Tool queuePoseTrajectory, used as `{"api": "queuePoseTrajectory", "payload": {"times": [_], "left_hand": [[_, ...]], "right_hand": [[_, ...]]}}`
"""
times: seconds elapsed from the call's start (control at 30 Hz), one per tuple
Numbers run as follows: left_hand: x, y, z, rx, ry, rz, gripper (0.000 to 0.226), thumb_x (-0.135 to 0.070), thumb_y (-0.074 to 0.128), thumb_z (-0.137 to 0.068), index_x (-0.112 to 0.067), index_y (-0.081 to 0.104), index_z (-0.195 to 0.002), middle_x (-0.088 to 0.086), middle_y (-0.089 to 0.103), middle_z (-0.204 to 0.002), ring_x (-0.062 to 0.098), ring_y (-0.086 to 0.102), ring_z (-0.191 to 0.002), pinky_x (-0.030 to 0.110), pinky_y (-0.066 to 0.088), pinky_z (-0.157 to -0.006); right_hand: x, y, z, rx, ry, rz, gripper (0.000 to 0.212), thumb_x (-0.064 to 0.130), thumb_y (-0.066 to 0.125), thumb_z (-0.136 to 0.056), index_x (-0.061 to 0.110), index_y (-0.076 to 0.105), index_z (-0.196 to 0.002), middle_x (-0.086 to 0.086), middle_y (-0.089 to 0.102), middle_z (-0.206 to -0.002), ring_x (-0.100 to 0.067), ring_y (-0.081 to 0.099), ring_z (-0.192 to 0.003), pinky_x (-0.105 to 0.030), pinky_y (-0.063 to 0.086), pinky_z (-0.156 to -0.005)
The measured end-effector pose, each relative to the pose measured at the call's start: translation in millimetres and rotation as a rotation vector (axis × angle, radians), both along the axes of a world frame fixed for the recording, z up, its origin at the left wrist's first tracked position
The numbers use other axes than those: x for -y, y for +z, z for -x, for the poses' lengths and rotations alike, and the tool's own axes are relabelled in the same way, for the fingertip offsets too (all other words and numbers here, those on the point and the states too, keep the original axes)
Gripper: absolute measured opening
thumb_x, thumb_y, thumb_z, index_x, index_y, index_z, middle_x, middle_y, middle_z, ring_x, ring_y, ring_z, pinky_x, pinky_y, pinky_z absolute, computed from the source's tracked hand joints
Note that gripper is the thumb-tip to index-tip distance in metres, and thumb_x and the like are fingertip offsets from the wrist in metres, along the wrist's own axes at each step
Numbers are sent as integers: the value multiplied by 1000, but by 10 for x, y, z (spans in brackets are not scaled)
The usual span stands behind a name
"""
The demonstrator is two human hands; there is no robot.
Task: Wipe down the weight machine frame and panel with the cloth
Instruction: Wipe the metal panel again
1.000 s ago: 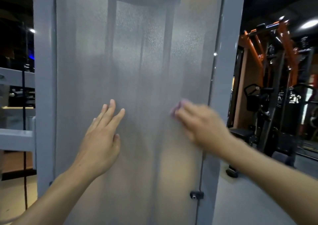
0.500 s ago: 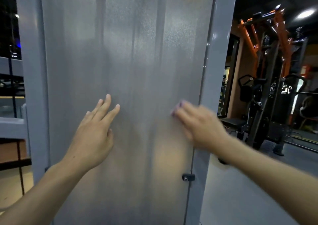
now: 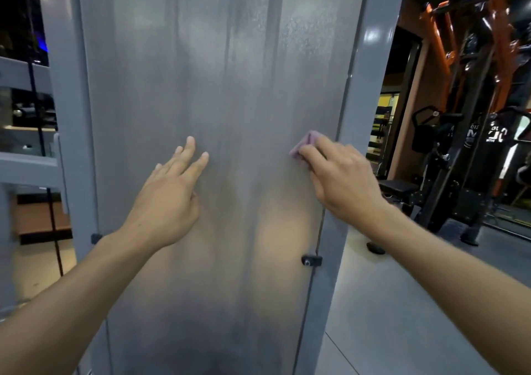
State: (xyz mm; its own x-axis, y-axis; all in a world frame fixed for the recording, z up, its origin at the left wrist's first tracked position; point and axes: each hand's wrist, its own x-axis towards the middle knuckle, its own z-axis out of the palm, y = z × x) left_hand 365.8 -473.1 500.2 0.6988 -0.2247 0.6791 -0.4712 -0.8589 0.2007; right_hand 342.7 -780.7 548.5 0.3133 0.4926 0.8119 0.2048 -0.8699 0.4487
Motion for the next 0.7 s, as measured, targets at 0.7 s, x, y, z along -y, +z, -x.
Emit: {"api": "queuePoseTrajectory", "payload": {"times": [0.7], "left_hand": [[-66,-770,688,-261,-57,106,69,1,45,-95,-21,33,-159,-8,21,-169,15,24,-154,26,22,-122]], "right_hand": [[-19,-1615,61,-359,140,221,29,2,76,-77,20,62,-95,-1,62,-104,-23,65,-81,-34,46,-62]]}}
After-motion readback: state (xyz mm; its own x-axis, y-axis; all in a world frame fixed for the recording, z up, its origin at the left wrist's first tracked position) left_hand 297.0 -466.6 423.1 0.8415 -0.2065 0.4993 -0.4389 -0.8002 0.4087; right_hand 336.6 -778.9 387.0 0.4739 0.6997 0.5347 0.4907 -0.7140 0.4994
